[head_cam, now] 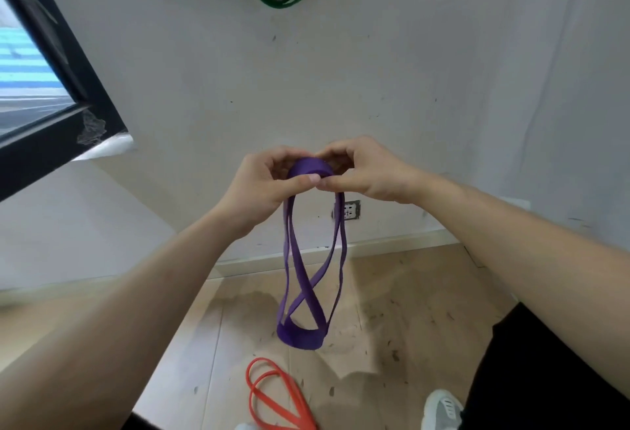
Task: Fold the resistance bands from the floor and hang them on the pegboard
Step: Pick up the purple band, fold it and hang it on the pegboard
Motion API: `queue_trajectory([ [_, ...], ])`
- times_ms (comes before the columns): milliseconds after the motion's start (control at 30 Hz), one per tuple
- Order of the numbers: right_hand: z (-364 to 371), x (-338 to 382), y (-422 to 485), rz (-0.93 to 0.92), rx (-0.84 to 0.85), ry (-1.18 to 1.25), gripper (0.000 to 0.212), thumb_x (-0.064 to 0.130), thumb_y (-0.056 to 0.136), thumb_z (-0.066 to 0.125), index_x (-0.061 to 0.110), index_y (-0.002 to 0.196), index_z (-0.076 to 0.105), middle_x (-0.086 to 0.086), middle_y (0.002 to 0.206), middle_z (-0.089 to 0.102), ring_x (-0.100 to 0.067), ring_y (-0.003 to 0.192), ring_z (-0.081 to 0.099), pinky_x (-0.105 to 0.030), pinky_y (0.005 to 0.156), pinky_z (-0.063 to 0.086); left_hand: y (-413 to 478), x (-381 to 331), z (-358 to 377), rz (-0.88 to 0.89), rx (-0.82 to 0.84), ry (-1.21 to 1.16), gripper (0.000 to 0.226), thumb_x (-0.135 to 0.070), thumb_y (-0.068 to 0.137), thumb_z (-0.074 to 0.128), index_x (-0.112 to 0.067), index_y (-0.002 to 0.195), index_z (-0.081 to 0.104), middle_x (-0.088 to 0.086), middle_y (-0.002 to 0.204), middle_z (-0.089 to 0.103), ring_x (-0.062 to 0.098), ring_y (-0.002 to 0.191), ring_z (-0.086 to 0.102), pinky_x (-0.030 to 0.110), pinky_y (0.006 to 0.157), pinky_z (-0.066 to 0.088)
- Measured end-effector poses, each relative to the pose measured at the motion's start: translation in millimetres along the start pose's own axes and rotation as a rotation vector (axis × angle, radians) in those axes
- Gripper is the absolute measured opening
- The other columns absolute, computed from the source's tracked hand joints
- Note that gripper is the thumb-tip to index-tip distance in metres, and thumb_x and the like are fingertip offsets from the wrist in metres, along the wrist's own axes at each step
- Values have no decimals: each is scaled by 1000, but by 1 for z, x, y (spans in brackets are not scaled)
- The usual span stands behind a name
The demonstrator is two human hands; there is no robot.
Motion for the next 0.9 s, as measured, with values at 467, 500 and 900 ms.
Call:
queue_trajectory([
  [467,8,27,5,-111,41,-158,33,18,90,72,24,123,69,6,109,73,-6,97,68,-19,87,53,-16,3,-20,-86,-33,5,47,-21,76,86,-19,117,64,6,96,79,19,87,76,30,83,61],
  [500,7,28,4,-115,24,-128,32,16,90,72,24,120,70,6,109,73,-5,96,68,-18,86,53,-17,7,-17,-92,-17,2,46,-22,77,85,-18,118,65,6,99,78,18,91,76,30,84,60],
  [900,-20,36,-7,-191,-201,294,26,4,92,67,12,116,68,-14,95,71,-28,89,70,-45,77,62,-23,47,42,-236,124,-50,53,-26,73,89,-21,120,65,-1,113,74,15,104,72,32,91,59],
])
Point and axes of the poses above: each hand's wrist, its own y-axis towards the middle knuckle, its own z-axis out of the palm, x = y × z, the point moved 1 cm from there along y, towards the middle knuckle
